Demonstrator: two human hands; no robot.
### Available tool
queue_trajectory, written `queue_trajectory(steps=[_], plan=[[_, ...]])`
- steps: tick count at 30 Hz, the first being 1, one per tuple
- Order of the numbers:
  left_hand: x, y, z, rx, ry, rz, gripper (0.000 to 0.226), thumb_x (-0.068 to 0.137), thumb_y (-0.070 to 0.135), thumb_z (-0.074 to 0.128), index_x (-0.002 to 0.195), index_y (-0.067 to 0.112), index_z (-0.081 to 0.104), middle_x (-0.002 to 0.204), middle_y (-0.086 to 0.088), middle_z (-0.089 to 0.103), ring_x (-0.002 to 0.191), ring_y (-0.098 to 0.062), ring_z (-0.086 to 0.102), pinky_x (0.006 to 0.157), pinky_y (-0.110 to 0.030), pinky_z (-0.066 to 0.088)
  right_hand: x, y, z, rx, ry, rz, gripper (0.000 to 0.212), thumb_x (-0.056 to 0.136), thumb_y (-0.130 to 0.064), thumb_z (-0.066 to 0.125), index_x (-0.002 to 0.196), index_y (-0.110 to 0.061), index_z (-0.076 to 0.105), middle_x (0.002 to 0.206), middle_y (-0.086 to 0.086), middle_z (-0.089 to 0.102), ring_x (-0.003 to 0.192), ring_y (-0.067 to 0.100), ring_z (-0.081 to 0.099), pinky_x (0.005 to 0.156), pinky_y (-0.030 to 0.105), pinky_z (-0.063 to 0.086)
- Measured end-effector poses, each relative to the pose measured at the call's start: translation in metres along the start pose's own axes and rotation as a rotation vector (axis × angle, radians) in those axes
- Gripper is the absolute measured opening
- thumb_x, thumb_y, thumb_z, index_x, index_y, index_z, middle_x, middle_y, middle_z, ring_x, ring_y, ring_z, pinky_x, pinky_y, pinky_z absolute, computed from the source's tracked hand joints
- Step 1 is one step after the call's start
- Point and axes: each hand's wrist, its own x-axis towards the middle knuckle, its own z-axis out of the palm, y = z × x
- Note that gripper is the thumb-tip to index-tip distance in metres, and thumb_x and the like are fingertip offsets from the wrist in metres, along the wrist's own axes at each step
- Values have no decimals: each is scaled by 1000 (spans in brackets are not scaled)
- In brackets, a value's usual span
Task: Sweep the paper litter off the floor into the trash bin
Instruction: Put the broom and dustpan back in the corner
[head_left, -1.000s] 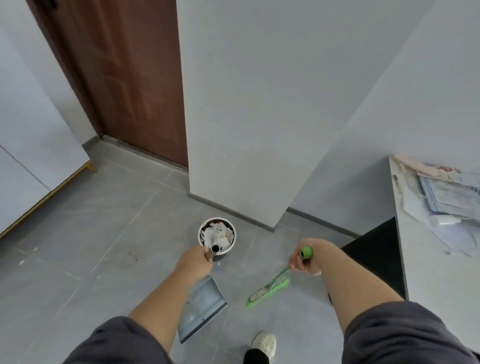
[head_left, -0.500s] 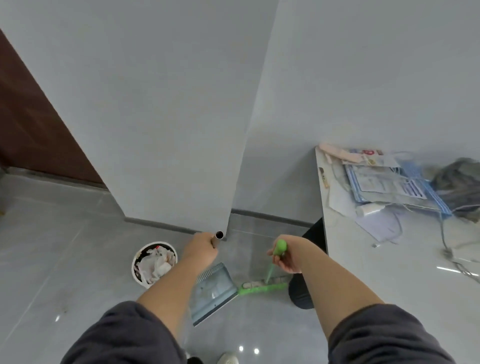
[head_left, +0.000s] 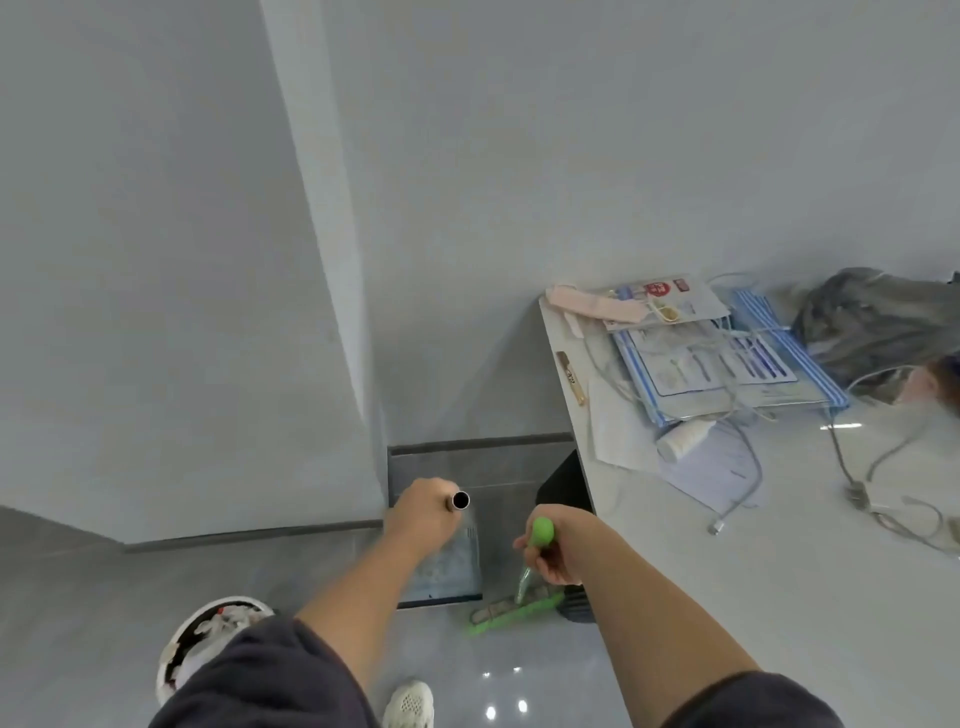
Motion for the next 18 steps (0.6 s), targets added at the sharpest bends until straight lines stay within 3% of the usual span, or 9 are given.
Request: queue_trajectory(steps=[4, 9, 11, 15, 18], plan=[[50, 21, 5, 14, 9, 9, 24, 79, 8, 47, 82, 7, 70, 92, -12, 73, 80, -29, 64, 77, -41, 58, 29, -20, -8, 67, -12, 33, 23, 83, -8, 31, 71, -10, 50, 44, 0, 49, 30, 10, 48, 34, 13, 38], [108, 25, 8, 54, -46, 28, 24, 73, 11, 44, 74, 30, 60, 83, -6, 69, 74, -21, 55, 78, -41, 57, 53, -52, -16, 149, -60, 59, 27, 87, -12, 35, 69, -8, 54, 46, 0, 49, 30, 9, 46, 34, 13, 38], [129, 25, 4, 53, -55, 31, 23, 72, 12, 44, 73, 25, 63, 83, -5, 69, 72, -20, 55, 78, -43, 58, 62, -66, -16, 163, -63, 51, 26, 88, -12, 35, 73, -6, 56, 47, 0, 49, 29, 9, 47, 34, 13, 38], [164, 24, -10, 76, -56, 41, 25, 81, 6, 48, 89, 8, 72, 96, -13, 73, 80, -26, 63, 73, -34, 52, 80, -100, -11, 139, -79, 30, 22, 87, -12, 35, 82, -8, 55, 41, 1, 50, 28, 9, 46, 34, 13, 37], [186, 16, -16, 75, -37, 38, 24, 81, 5, 48, 88, 6, 71, 93, -15, 72, 90, -33, 67, 80, -42, 57, 92, -122, -8, 129, -95, 19, 22, 89, -14, 35, 80, -9, 54, 40, 1, 48, 27, 9, 46, 33, 12, 37]])
